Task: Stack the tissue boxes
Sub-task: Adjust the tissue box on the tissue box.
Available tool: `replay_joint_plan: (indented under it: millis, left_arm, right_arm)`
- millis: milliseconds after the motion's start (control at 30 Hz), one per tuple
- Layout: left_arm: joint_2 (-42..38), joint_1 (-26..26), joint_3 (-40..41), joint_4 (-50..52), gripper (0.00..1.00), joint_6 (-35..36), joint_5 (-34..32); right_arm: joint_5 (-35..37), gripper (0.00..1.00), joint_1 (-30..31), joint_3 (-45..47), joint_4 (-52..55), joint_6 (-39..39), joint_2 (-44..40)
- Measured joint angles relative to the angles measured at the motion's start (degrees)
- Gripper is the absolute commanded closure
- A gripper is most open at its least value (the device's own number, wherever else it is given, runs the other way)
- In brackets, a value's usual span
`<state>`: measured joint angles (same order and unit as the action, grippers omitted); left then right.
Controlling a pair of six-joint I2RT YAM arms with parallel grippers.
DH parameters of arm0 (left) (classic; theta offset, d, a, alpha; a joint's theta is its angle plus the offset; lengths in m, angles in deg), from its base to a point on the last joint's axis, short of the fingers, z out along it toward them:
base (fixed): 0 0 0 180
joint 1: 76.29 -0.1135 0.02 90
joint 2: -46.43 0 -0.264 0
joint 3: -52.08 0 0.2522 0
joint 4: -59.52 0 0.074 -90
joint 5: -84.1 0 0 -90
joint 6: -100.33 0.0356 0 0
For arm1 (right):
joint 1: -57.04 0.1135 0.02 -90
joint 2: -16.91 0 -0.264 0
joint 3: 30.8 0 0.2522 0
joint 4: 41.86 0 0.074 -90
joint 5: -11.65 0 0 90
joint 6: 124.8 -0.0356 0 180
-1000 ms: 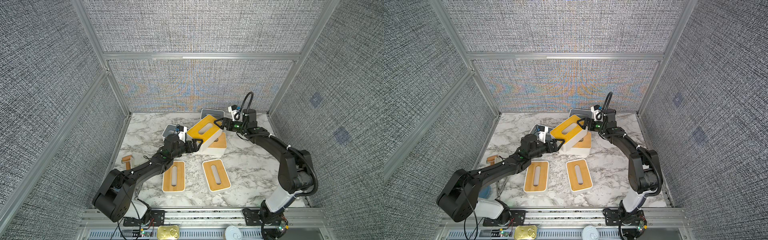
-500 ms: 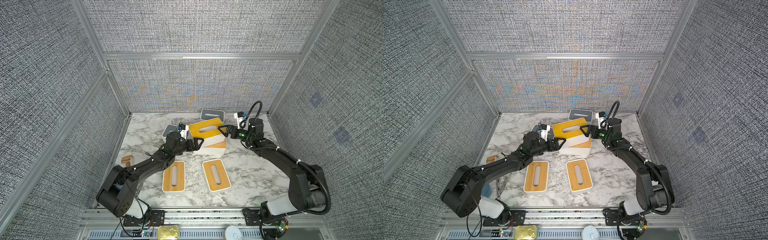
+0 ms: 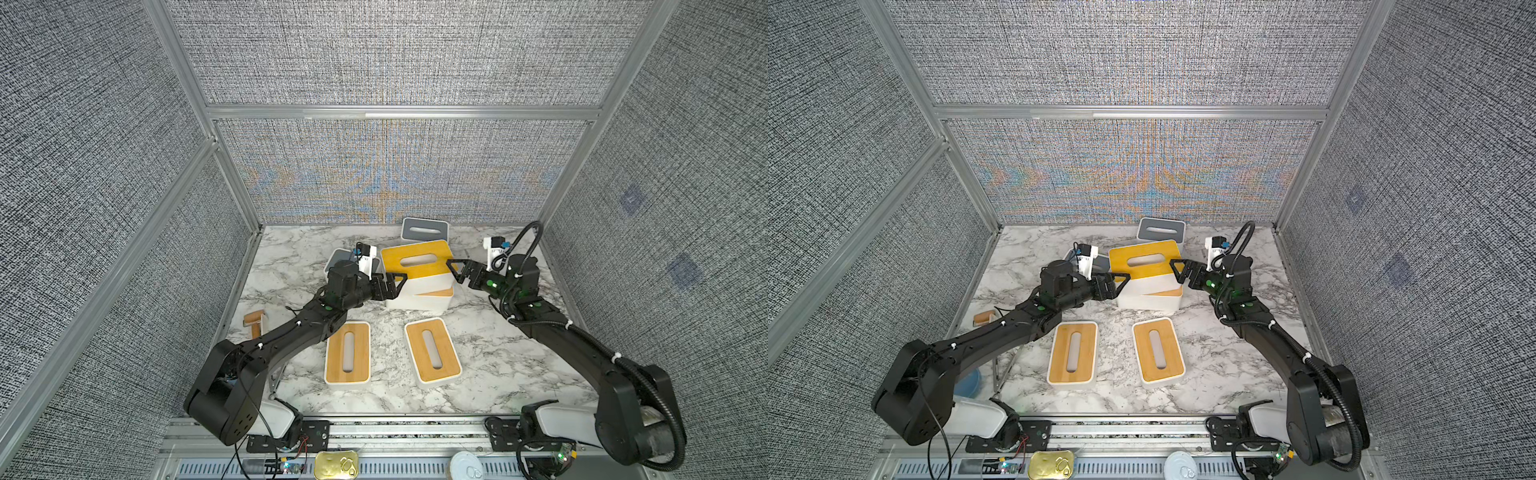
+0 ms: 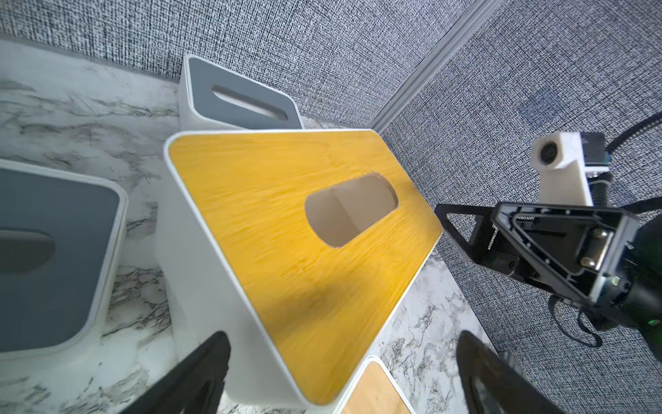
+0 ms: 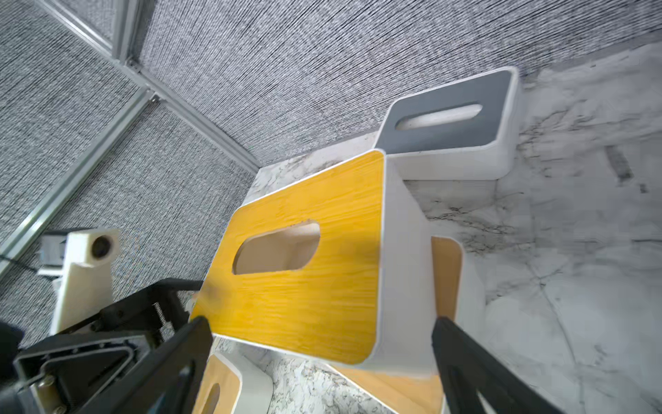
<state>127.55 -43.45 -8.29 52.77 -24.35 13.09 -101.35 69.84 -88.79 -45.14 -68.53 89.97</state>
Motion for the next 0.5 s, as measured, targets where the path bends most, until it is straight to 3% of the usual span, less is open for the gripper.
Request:
replay_joint_plan:
  millis: [133, 500]
  left_arm:
    - [0.1, -0.6, -0.7, 0.4, 0.01, 0.2, -0.9]
    - [4.9, -2.2, -4.3, 0.5, 0.01, -0.2, 1.2]
  right_arm:
    - [2.3, 0.01, 0.0, -3.5, 3.3, 0.0, 1.4]
    - [0.1, 0.01, 1.3, -6.8, 5.2, 0.1, 6.8]
